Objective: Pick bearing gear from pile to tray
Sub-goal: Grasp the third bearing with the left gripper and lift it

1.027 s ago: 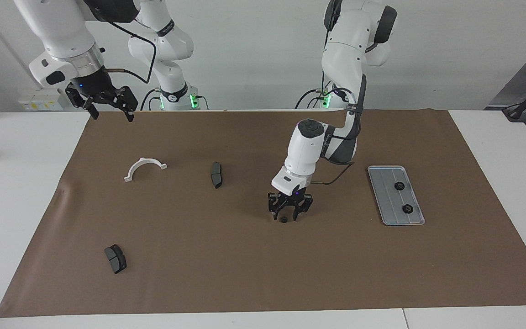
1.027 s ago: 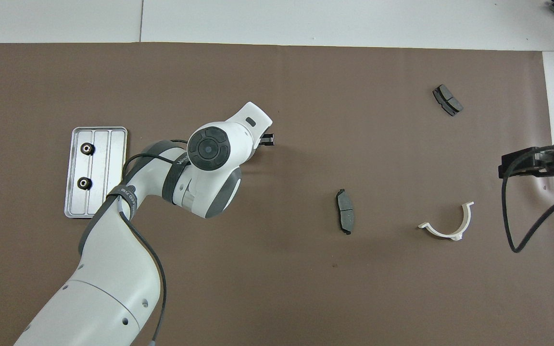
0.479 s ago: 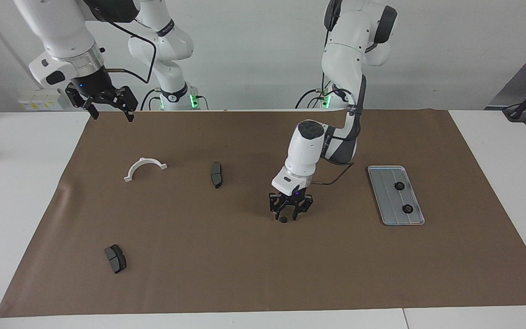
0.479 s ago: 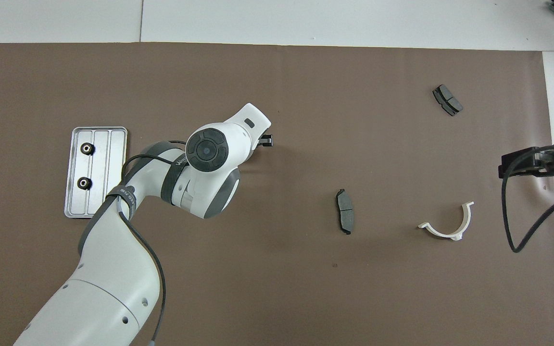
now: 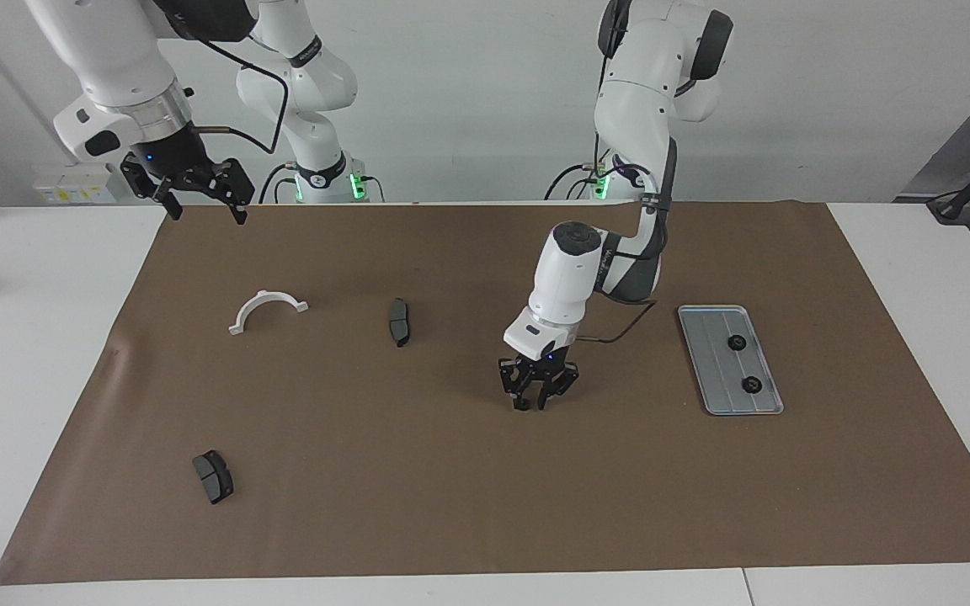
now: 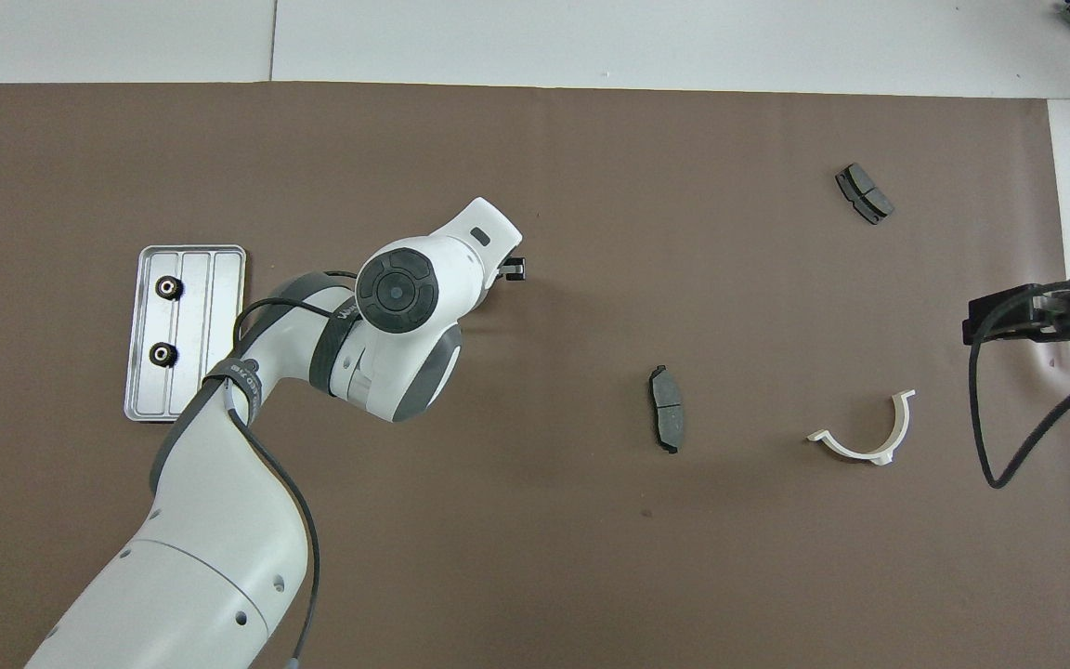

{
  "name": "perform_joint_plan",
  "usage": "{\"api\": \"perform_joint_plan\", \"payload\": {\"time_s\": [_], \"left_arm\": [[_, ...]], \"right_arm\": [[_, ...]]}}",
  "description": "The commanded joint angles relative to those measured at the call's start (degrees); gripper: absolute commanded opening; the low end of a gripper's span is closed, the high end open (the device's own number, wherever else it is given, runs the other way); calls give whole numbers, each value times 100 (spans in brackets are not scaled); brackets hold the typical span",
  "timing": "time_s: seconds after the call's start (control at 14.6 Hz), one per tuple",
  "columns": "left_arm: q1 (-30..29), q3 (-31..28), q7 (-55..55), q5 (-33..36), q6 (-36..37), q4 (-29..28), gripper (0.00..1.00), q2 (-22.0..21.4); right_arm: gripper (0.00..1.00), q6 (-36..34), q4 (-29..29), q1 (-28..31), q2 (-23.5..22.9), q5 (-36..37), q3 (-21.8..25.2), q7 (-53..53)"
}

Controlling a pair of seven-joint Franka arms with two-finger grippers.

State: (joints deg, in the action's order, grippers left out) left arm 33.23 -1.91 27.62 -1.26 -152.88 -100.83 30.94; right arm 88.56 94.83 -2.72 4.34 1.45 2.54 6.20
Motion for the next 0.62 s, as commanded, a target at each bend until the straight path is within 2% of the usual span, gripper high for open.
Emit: {"api": "perform_joint_plan", "payload": {"time_s": [0.0,0.27,0.48,0.55], "left_arm": [[87,-47,-11,74,-146,27,46,165],[88,-55,15,65,-49,99,46,184],[70,-64,16,65,-49,151,6,184],[44,-64,16,65,-49,169,4,193]], "right_arm": [[100,-58,-61,-27,-39,31,10,31],[100,-58,-61,-27,-39,31,10,31],[100,-58,-61,-27,-39,31,10,31],[100,-58,-61,-27,-39,31,10,31]]}}
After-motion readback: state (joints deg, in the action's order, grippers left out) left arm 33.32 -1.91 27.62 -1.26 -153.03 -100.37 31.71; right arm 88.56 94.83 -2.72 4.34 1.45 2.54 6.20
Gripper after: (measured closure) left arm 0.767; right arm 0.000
